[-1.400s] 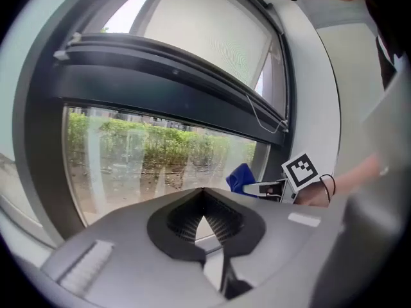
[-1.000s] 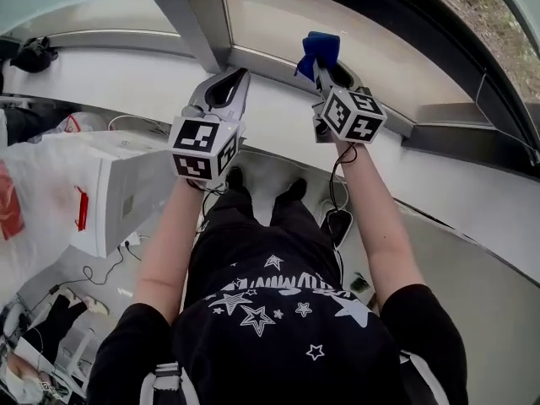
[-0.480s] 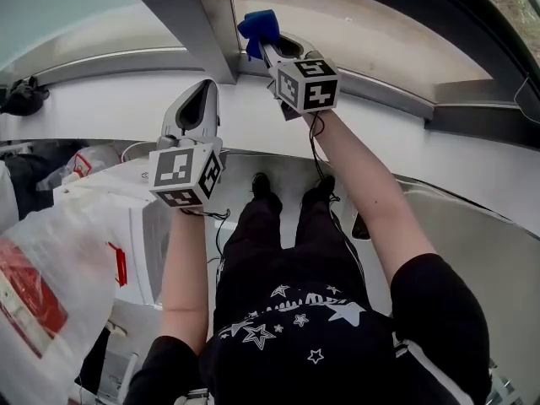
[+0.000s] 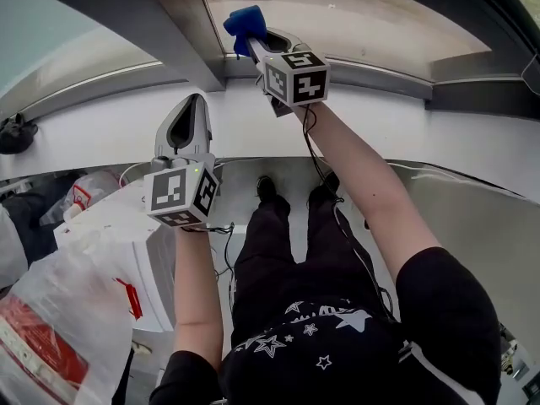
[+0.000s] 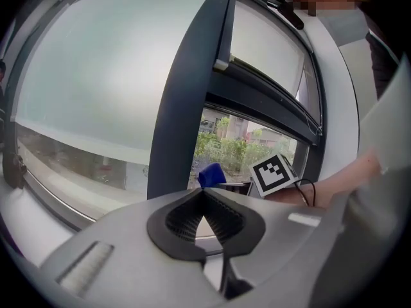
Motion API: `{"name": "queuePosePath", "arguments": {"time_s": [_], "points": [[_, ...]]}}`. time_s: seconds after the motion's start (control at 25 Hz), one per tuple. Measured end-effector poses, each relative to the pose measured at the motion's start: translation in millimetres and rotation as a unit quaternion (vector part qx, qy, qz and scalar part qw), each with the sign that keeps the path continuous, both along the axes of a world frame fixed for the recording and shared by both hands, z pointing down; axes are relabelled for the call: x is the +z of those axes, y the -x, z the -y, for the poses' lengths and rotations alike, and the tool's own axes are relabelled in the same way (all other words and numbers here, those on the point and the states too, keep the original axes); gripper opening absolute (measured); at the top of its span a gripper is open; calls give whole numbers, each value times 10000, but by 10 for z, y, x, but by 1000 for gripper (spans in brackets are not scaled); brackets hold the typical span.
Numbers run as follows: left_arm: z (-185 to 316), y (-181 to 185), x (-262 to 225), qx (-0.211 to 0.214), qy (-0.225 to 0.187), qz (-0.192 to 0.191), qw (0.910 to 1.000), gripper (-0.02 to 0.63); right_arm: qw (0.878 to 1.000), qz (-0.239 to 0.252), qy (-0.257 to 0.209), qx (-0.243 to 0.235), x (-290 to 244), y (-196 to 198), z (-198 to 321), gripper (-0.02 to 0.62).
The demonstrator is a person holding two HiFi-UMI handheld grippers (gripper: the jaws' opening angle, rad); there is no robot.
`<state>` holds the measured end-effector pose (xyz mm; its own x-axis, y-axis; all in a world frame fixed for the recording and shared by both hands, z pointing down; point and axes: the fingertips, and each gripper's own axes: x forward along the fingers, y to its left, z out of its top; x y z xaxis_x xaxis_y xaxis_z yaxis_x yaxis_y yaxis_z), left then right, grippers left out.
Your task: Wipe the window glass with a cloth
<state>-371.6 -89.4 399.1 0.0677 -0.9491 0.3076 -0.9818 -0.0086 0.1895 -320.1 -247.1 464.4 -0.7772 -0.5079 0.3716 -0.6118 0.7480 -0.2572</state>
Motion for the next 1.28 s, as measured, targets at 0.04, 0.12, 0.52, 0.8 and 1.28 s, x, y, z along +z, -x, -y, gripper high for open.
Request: {"name": "queuePosePath", "arguments": {"time_s": [0.04, 0.12, 0.52, 0.8, 1.28], "points": [[0, -14, 29, 11, 30, 6, 10000, 9, 10000, 20, 15, 30, 9, -43, 29, 75], [19, -71, 81, 55, 91, 10, 9999, 9, 9999, 51, 40, 116, 26, -170, 91, 74], [356, -715, 131, 542, 212, -238, 9980, 9, 9978, -9, 81, 651, 23, -1146, 328, 74], [673, -1489, 105, 965, 339, -112, 9947, 9, 9940, 68, 204, 1068, 50, -2098, 550, 75], [1141, -2936, 150, 1628, 448, -51, 9856, 9, 9861, 145, 255, 1636, 87, -3654, 903, 75]]}}
